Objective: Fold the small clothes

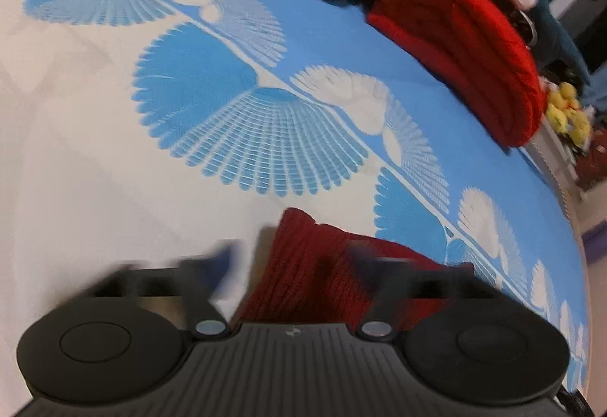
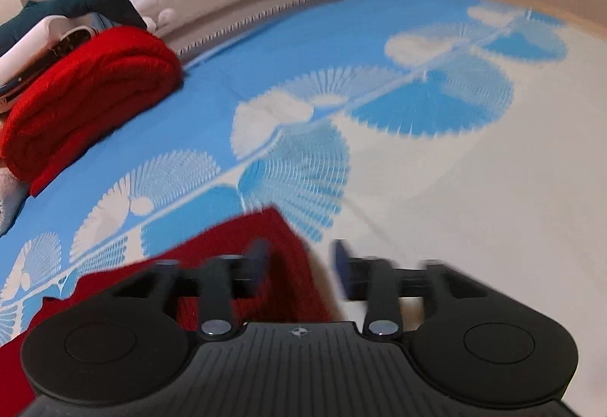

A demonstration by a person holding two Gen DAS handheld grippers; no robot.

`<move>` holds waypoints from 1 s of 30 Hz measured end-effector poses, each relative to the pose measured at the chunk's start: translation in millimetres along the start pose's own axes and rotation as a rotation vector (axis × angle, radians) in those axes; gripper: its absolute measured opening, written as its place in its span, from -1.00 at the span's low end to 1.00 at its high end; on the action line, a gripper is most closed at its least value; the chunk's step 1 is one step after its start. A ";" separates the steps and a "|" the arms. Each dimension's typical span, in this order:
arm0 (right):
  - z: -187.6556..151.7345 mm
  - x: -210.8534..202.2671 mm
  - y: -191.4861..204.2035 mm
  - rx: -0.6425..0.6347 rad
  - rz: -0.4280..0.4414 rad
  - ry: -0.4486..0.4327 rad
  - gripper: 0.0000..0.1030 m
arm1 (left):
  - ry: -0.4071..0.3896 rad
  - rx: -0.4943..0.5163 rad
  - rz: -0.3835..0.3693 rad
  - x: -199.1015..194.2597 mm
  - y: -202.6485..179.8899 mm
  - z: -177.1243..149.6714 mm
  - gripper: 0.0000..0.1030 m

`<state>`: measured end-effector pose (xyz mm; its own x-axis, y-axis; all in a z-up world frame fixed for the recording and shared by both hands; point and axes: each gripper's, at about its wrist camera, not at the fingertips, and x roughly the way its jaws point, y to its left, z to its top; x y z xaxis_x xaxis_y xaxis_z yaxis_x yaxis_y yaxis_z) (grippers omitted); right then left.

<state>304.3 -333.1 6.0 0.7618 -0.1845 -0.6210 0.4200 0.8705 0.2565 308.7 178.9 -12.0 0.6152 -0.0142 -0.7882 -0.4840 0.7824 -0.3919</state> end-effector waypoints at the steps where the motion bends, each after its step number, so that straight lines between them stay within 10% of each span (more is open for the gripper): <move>1: 1.4 -6.6 2.7 -0.029 0.017 -0.016 0.10 | -0.017 -0.022 0.026 -5.9 -0.8 0.0 0.99; 5: -5.2 -20.7 17.3 -0.189 0.126 0.021 0.10 | -0.015 0.012 0.040 -13.1 -7.2 -5.7 0.99; 9: -38.0 8.9 32.1 -0.406 -0.004 0.144 0.26 | 0.078 0.151 0.174 13.7 -15.4 -24.4 0.99; 13: -37.9 -4.6 40.1 -0.486 -0.063 0.039 0.46 | 0.093 0.170 0.198 18.2 -8.9 -29.4 1.00; 22: -28.0 -91.3 -2.9 -0.251 -0.104 -0.023 0.56 | 0.079 0.169 0.149 -61.5 -1.2 -35.4 0.99; 30: -82.9 -187.3 -74.4 0.098 0.086 0.080 0.82 | 0.018 0.372 0.119 -144.4 23.4 -141.4 0.99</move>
<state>89.4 -325.5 41.9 0.7570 -0.0708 -0.6496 0.4039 0.8322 0.3799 120.5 111.2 25.5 0.5558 0.0822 -0.8272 -0.2905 0.9516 -0.1007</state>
